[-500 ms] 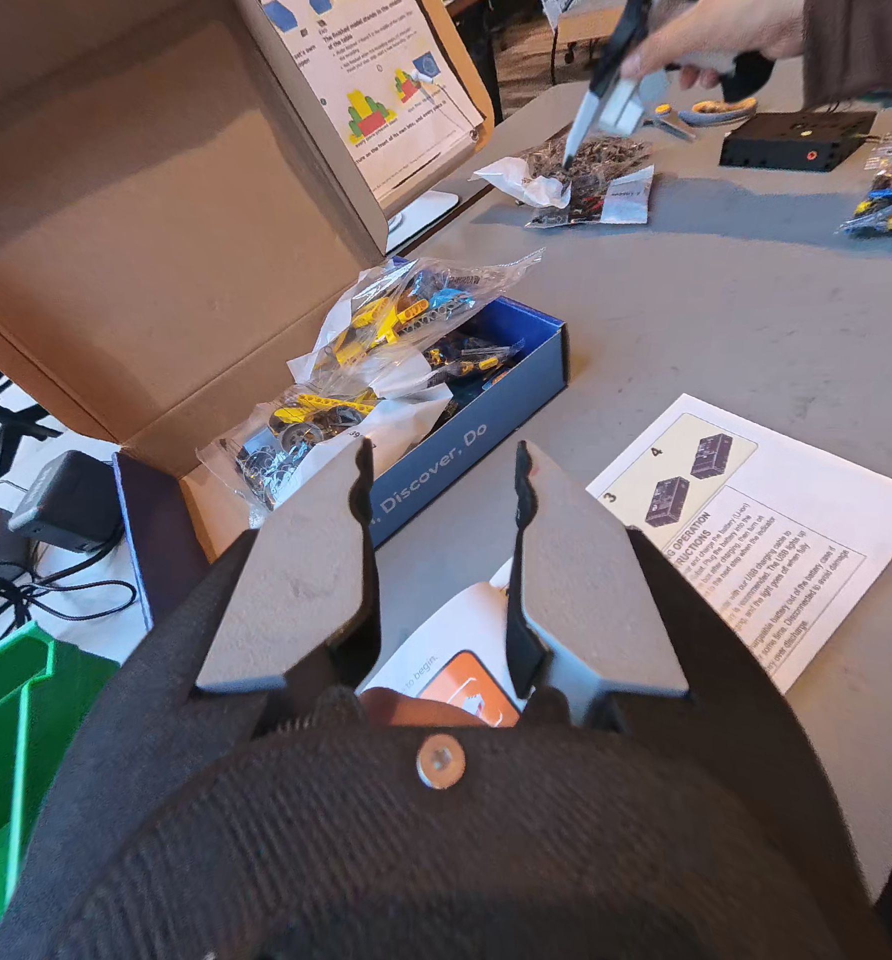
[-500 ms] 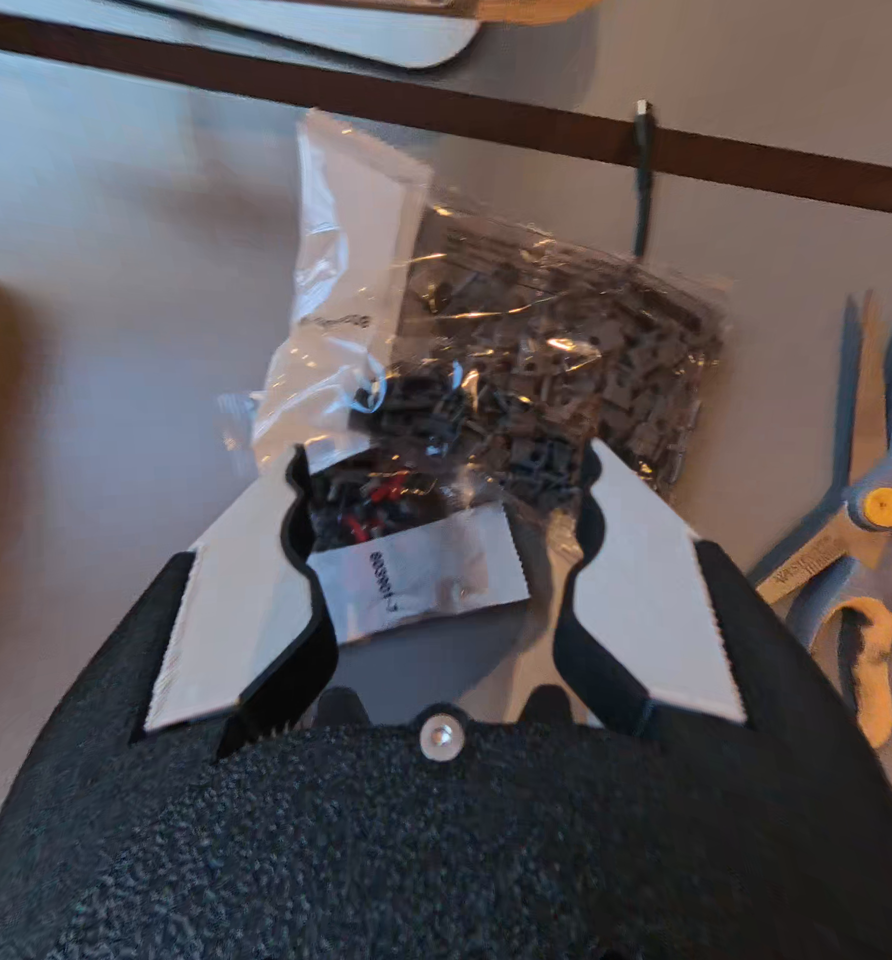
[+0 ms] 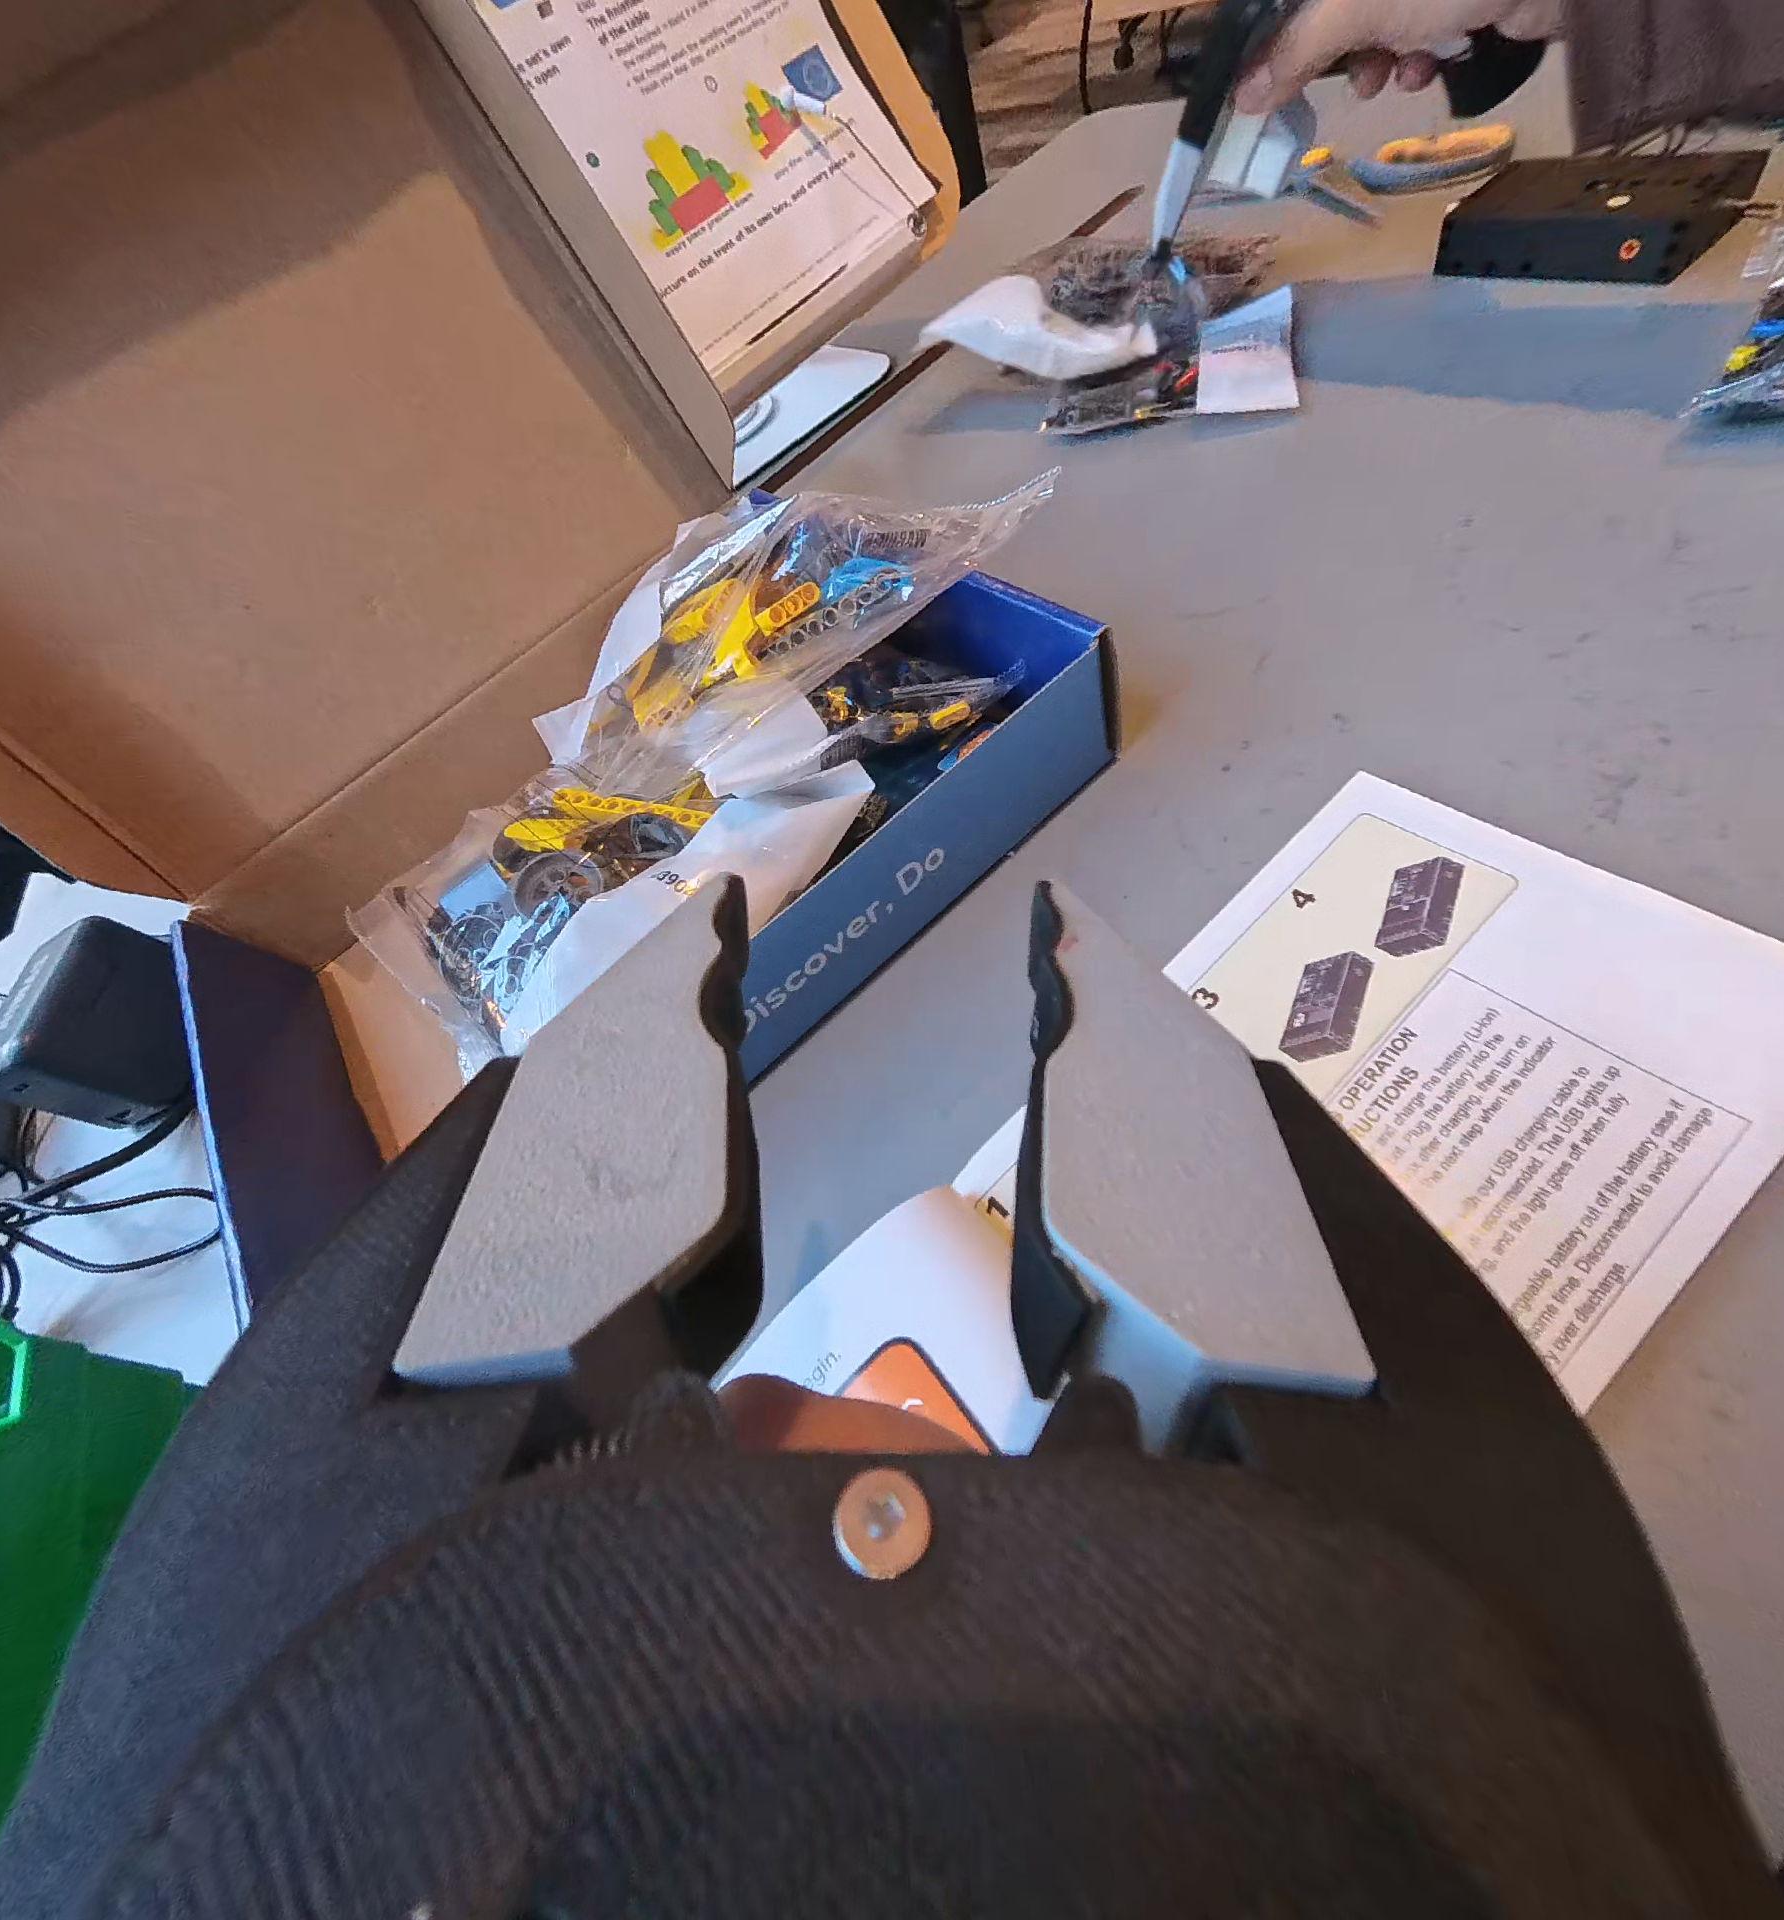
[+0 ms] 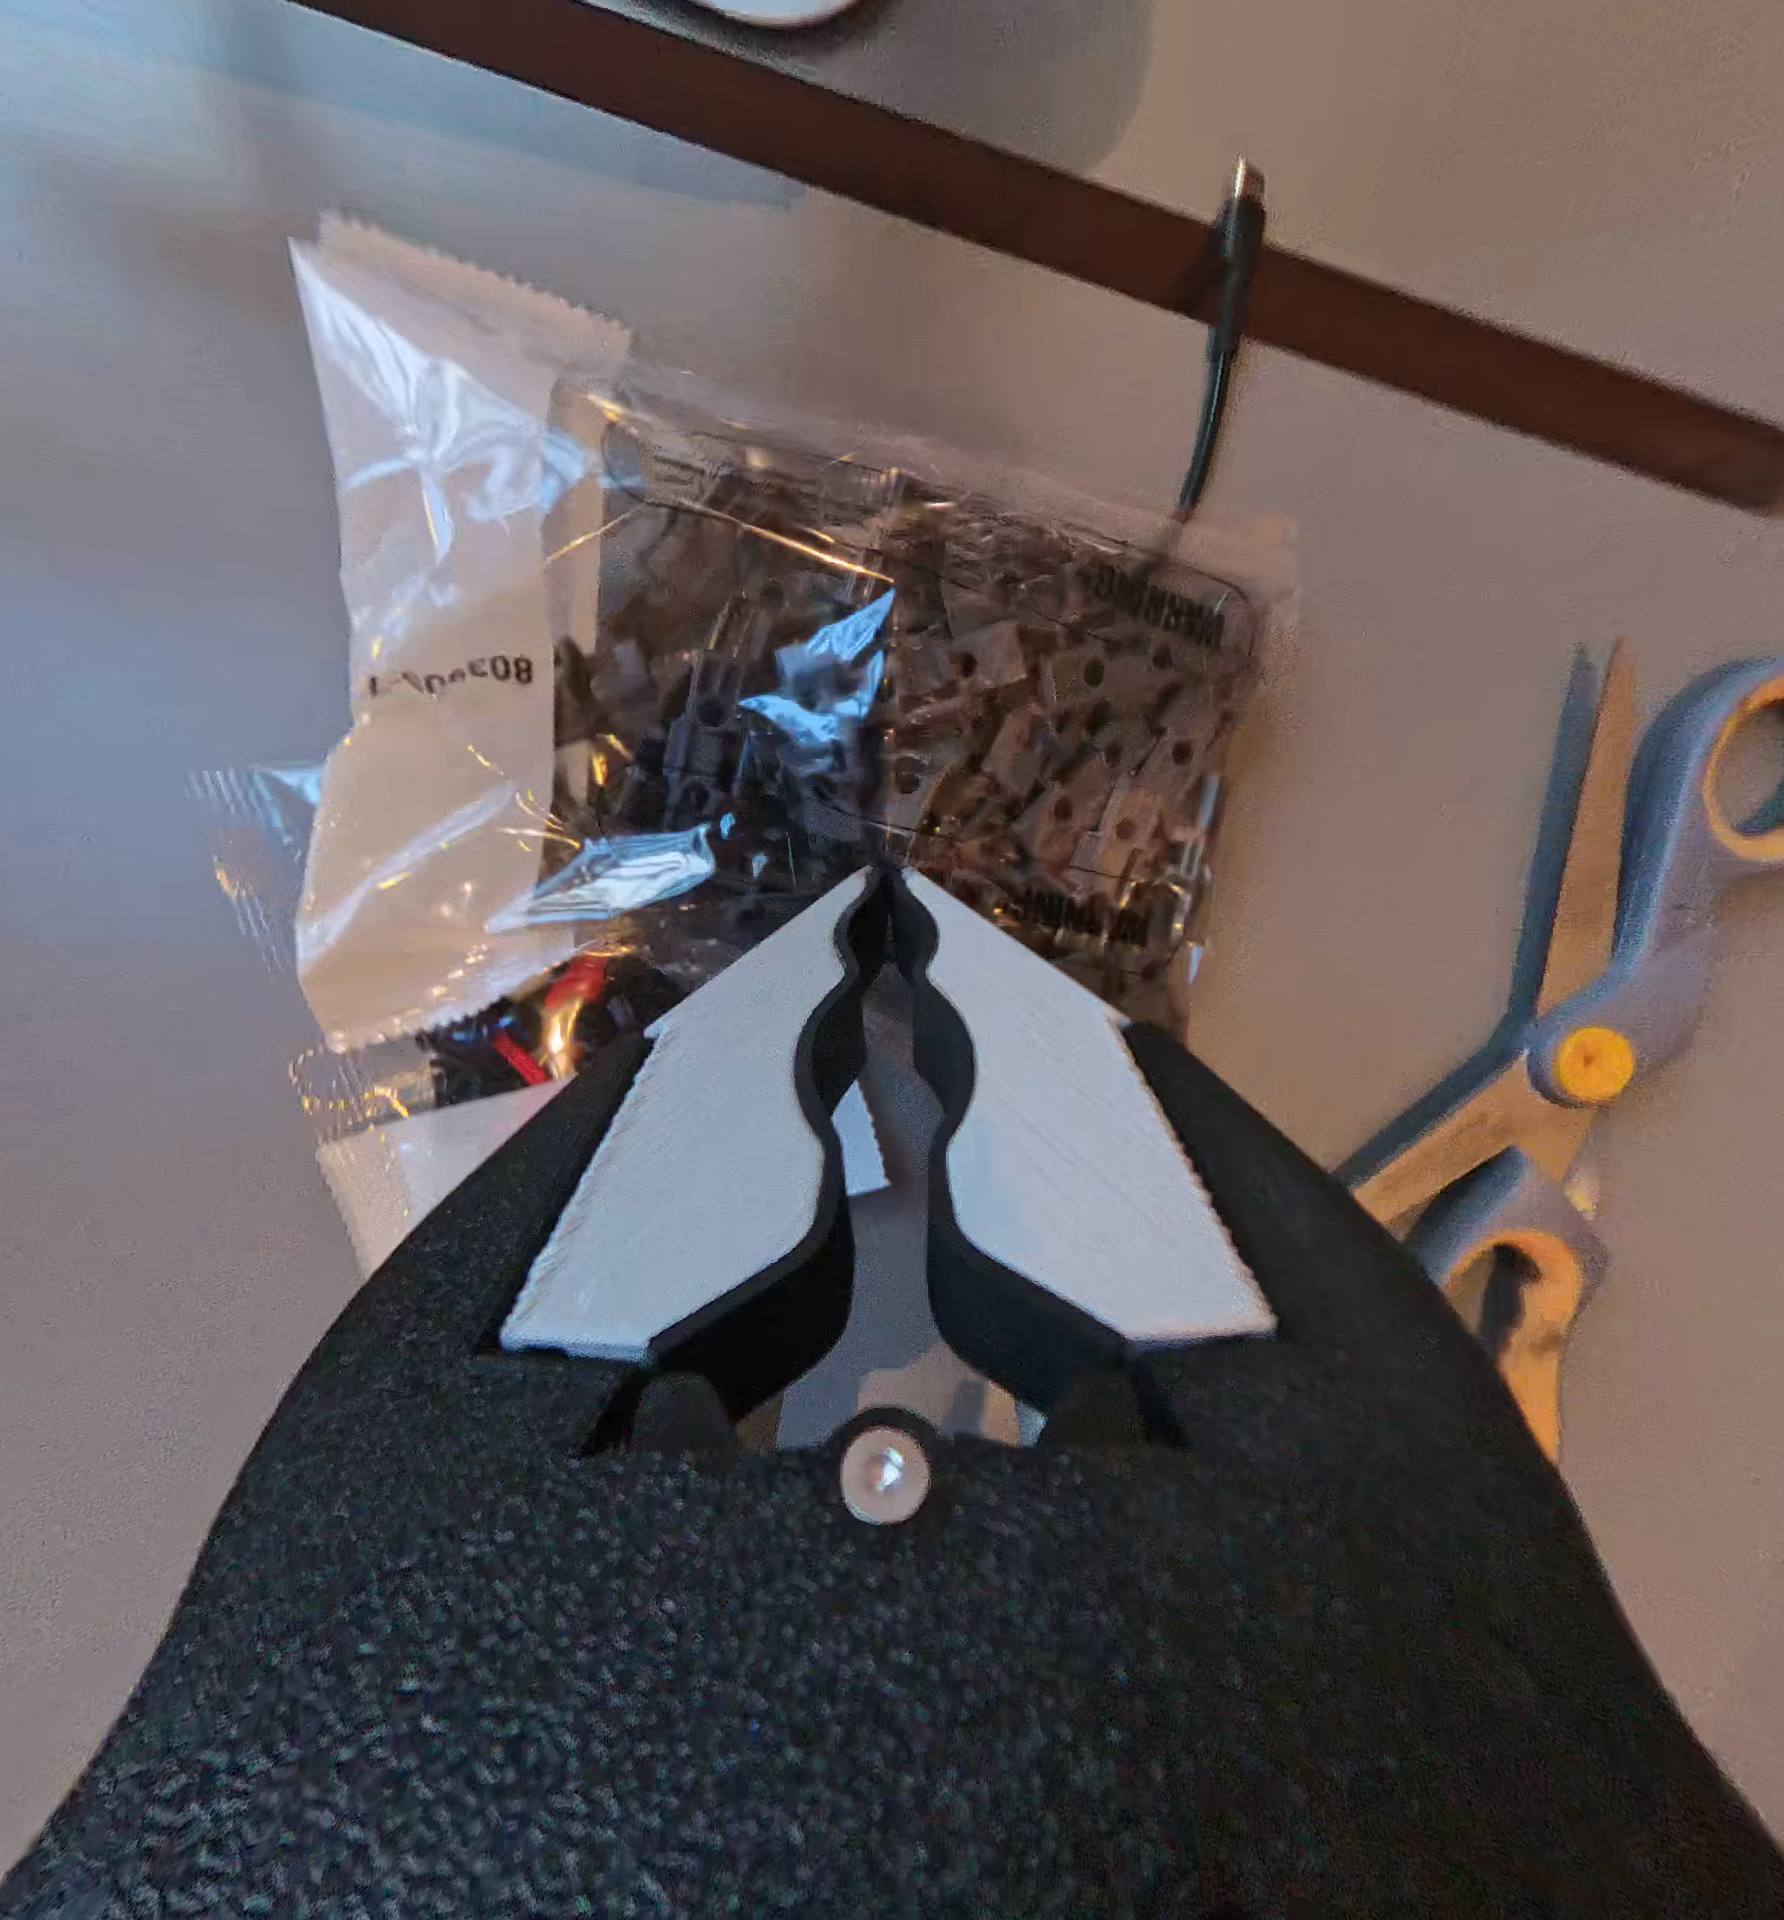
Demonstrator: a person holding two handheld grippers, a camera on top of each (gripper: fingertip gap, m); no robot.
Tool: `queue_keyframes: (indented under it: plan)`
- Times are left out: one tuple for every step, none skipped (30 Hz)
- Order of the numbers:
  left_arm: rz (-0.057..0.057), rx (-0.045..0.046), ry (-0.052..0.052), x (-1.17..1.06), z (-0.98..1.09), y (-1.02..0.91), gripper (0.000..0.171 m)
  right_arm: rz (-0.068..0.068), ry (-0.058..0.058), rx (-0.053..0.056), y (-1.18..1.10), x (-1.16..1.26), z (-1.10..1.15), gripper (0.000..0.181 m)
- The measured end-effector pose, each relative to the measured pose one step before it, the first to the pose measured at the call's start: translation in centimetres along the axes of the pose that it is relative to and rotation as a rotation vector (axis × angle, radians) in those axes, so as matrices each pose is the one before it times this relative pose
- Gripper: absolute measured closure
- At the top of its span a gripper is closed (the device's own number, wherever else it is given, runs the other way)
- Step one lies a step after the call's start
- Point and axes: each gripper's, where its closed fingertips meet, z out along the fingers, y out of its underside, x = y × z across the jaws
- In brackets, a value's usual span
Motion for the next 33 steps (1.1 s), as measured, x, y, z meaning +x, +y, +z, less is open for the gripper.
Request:
queue_keyframes:
  plan:
    - [-0.0029, -0.00037, 0.0032, 0.005, 0.029, 0.046, 0.12, 0.0167, -0.0185, -0.0025, 0.405, 0.189, -0.172, 0.181]
    - [-0.0029, -0.00166, 0.003, 0.004, 0.042, 0.065, 0.12, 0.0144, -0.0034, 0.0067, 0.272, 0.328, -0.266, 0.181]
    - [-0.001, -0.00157, 0.0021, 0.021, 0.015, 0.038, 0.12, 0.0042, 0.0027, 0.0277, -0.102, 0.219, -0.455, 0.181]
    - [0.0008, 0.00086, 0.0007, 0.014, -0.003, -0.011, 0.12, -0.0097, -0.0159, 0.0522, -0.577, -0.288, -0.66, 0.181]
    - [0.0012, 0.00176, 0.0003, 0.014, -0.033, -0.033, 0.12, -0.0149, -0.0315, 0.0559, -0.794, -0.72, -0.76, 0.181]
    - [0.0007, 0.00139, 0.0002, 0.017, -0.034, -0.053, 0.12, -0.0159, -0.0298, 0.0409, -0.727, -0.829, -0.633, 0.178]
    - [-0.0001, 0.00212, -0.0004, 0.005, -0.019, -0.064, 0.12, -0.0094, -0.0175, 0.0219, -0.545, -0.716, -0.408, 0.161]
    - [-0.0013, 0.0023, 0.0009, 0.034, -0.014, -0.057, 0.12, 0.004, -0.0079, 0.0, -0.265, -0.63, -0.107, 0.138]
    - [-0.0008, 0.00116, 0.0028, 0.076, 0.009, -0.05, 0.12, 0.0141, -0.0106, -0.0202, 0.069, -0.732, 0.201, 0.118]
    - [0.0029, -0.00061, 0.0016, 0.087, 0.027, -0.022, 0.12, 0.0119, -0.0166, -0.0241, 0.204, -0.941, 0.407, 0.106]
    - [0.0062, -0.00208, -0.0021, 0.027, 0.033, 0.009, 0.12, -0.0007, -0.0123, -0.0187, 0.254, -0.977, 0.516, 0.101]
    - [0.007, -0.00369, -0.0046, -0.031, 0.003, 0.044, 0.12, -0.0136, 0.0039, -0.0213, 0.36, -0.763, 0.61, 0.1]
    - [0.0061, -0.00462, -0.0058, -0.082, -0.017, 0.065, 0.12, -0.0223, 0.0248, -0.0308, 0.536, -0.403, 0.686, 0.096]
    - [0.0026, -0.00332, -0.007, -0.141, -0.051, 0.068, 0.12, -0.0269, 0.0371, -0.0383, 0.644, -0.096, 0.7, 0.094]
    - [-0.0038, -0.00086, -0.0054, -0.168, -0.074, 0.041, 0.12, -0.0263, 0.0349, -0.0402, 0.684, 0.008, 0.68, 0.096]
    - [-0.0093, 0.00064, -0.0009, -0.128, -0.086, 0.029, 0.12, -0.0245, 0.0232, -0.0349, 0.652, -0.028, 0.609, 0.112]
    - [-0.0099, 0.00218, 0.001, -0.118, -0.097, 0.011, 0.12, -0.025, 0.0033, -0.0169, 0.393, -0.23, 0.433, 0.122]
    - [-0.007, 0.00206, 0.0012, -0.121, -0.082, 0.021, 0.12, -0.0172, -0.0146, 0.0025, 0.076, -0.4, 0.135, 0.14]
    - [-0.0052, 0.00021, -0.0034, -0.205, -0.081, 0.054, 0.12, -0.0095, -0.0266, 0.0113, -0.101, -0.51, -0.187, 0.175]
    - [-0.004, -0.00161, -0.0062, -0.254, -0.053, 0.072, 0.12, -0.01, 0.0023, 0.0141, -0.196, -0.064, -0.403, 0.177]
    - [-0.004, -0.00112, -0.0046, -0.239, -0.047, 0.044, 0.12, -0.0149, 0.0298, 0.0145, -0.26, 0.369, -0.554, 0.179]
    - [-0.0049, 0.00155, -0.0012, -0.166, -0.037, 0.003, 0.12, -0.0152, 0.0257, 0.0159, -0.316, 0.37, -0.655, 0.18]
    - [-0.0045, 0.00313, 0.0007, -0.106, -0.041, -0.037, 0.12, -0.0076, 0.0175, 0.0178, -0.374, 0.312, -0.756, 0.18]
    - [-0.0025, 0.00197, -0.0002, -0.099, -0.024, -0.02, 0.12, 0.0003, 0.011, 0.0232, -0.469, 0.295, -0.848, 0.181]
    - [0.0005, -0.00096, -0.0021, -0.092, -0.008, 0.022, 0.12, 0.0059, 0.0077, 0.034, -0.666, 0.283, -0.976, 0.181]
    - [0.0025, -0.00263, -0.0037, -0.106, -0.004, 0.053, 0.12, 0.0086, 0.0063, 0.0432, -0.879, 0.269, -1.087, 0.181]
    - [0.0029, -0.00261, -0.0048, -0.126, 0.002, 0.04, 0.12, 0.0085, 0.0063, 0.046, -1.013, 0.234, -1.14, 0.181]
    - [0.0012, -0.0026, -0.0066, -0.168, -0.005, 0.053, 0.12, 0.0035, 0.0076, 0.0452, -1.111, 0.158, -1.104, 0.181]
    - [-0.0013, -0.00303, -0.0052, -0.159, -0.015, 0.072, 0.12, -0.0026, 0.0097, 0.0418, -1.152, 0.095, -1.054, 0.181]
    - [-0.0037, -0.00306, -0.0042, -0.159, -0.016, 0.072, 0.12, -0.0043, 0.0101, 0.0393, -1.187, 0.002, -0.987, 0.181]
    - [-0.0046, -0.00258, -0.0042, -0.143, -0.022, 0.066, 0.12, -0.0028, 0.0016, 0.0393, -1.228, -0.192, -0.916, 0.181]
    - [-0.0034, -0.0015, -0.0032, -0.123, -0.06, 0.042, 0.12, 0.0001, -0.011, 0.0406, -1.282, -0.483, -0.843, 0.181]
    - [-0.0023, 0.00009, -0.0044, -0.141, -0.063, 0.012, 0.12, 0.0023, -0.022, 0.0411, -1.315, -0.746, -0.757, 0.181]
